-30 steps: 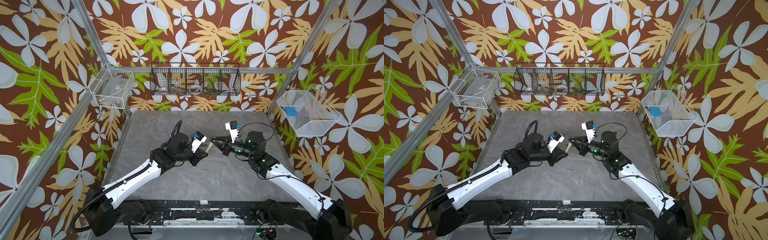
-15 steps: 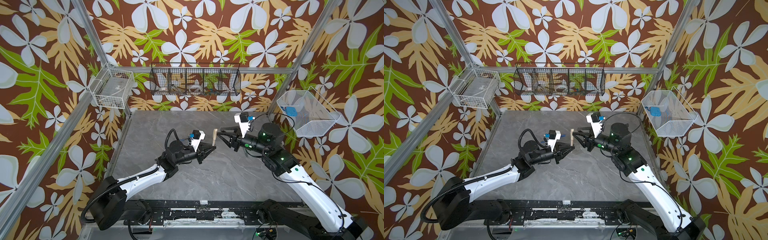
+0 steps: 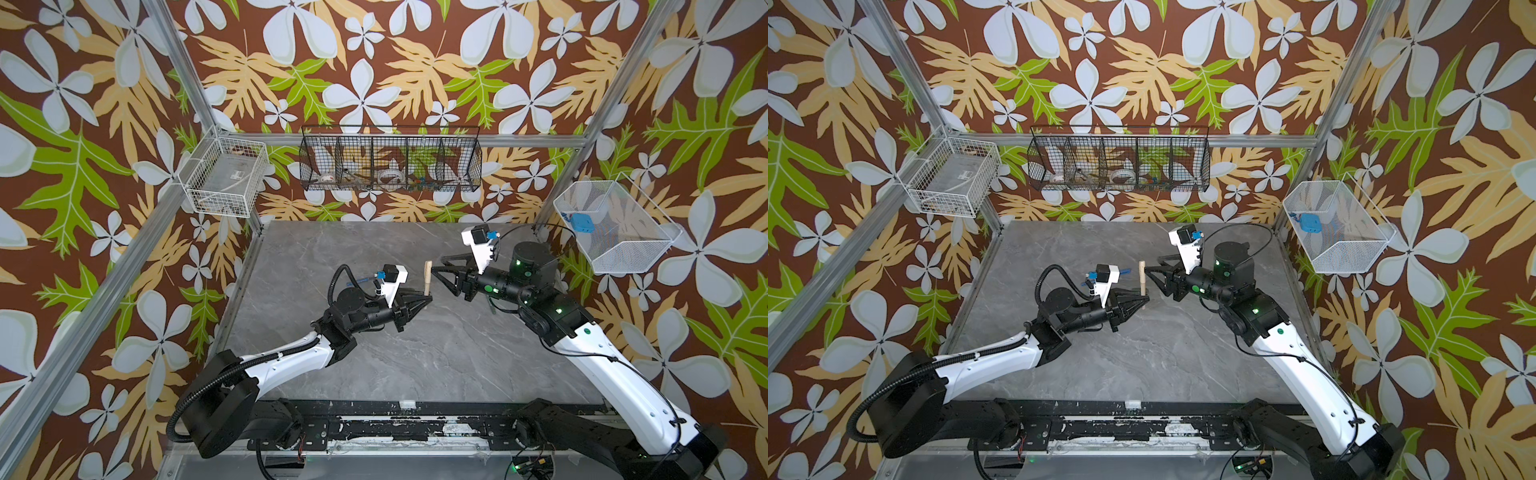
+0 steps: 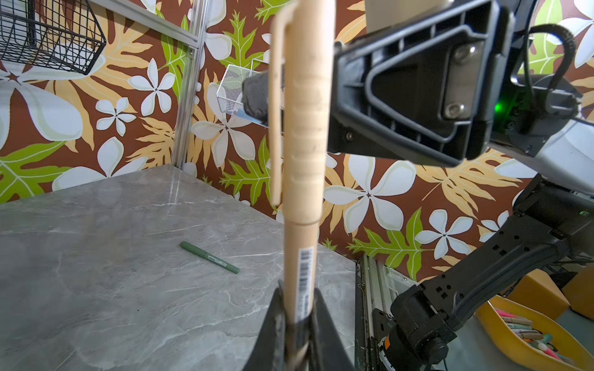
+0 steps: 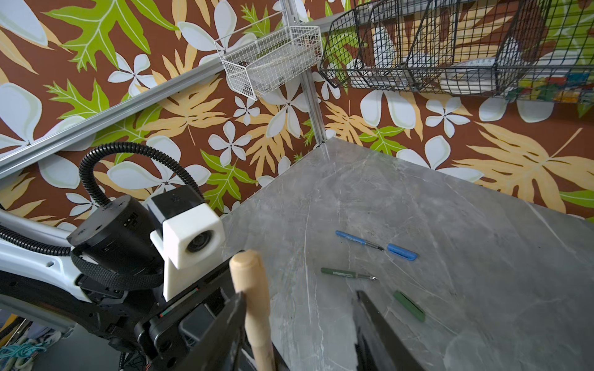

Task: Insert pens into pen caps
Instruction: Put on the pen cap to the pen.

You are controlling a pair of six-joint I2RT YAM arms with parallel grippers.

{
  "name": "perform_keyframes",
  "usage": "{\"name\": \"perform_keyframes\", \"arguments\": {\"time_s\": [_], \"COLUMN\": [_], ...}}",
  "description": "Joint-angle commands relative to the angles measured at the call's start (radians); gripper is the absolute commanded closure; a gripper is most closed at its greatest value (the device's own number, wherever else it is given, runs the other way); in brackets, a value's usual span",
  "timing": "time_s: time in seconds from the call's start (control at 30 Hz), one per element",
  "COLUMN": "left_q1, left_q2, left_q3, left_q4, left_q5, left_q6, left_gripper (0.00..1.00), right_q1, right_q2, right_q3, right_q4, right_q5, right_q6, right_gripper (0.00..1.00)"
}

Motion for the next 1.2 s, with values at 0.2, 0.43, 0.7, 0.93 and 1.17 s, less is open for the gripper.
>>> {"name": "perform_keyframes", "arguments": {"time_s": [0.2, 0.43, 0.7, 0.93, 1.17], "left_q1": [-0.001, -0.001, -0.001, -0.001, -0.001], "left_q2": [0.009, 0.018, 0.031, 0.054, 0.066], "left_q3": [0.000, 0.023, 0.029, 0.034, 0.062], "left_q4": [0.029, 0.014, -0.001, 0.012, 0.012], "left_q5": [0.015, 0.019, 0.019, 0.014, 0.019], "left_q6": [0.008, 0.018, 0.026, 0.024, 0.031], "left_gripper": [1.00, 1.00, 1.00, 1.00, 1.00], "right_q1": [0.000, 0.001, 0.002, 0.001, 0.002], "right_q2": [0.000, 0.022, 0.058, 0.058, 0.074], "right_q3": [0.002, -0.002, 0.004, -0.002, 0.006], "right_q4": [0.047, 0.041, 0.088, 0.081, 0.046], "right_q5": [-0.060, -0.060, -0.113, -0.124, -0.157], "right_q6": [0.000, 0.008, 0.035, 0.035, 0.025], "right_gripper": [0.48, 0.50, 0.60, 0.73, 0.88]}}
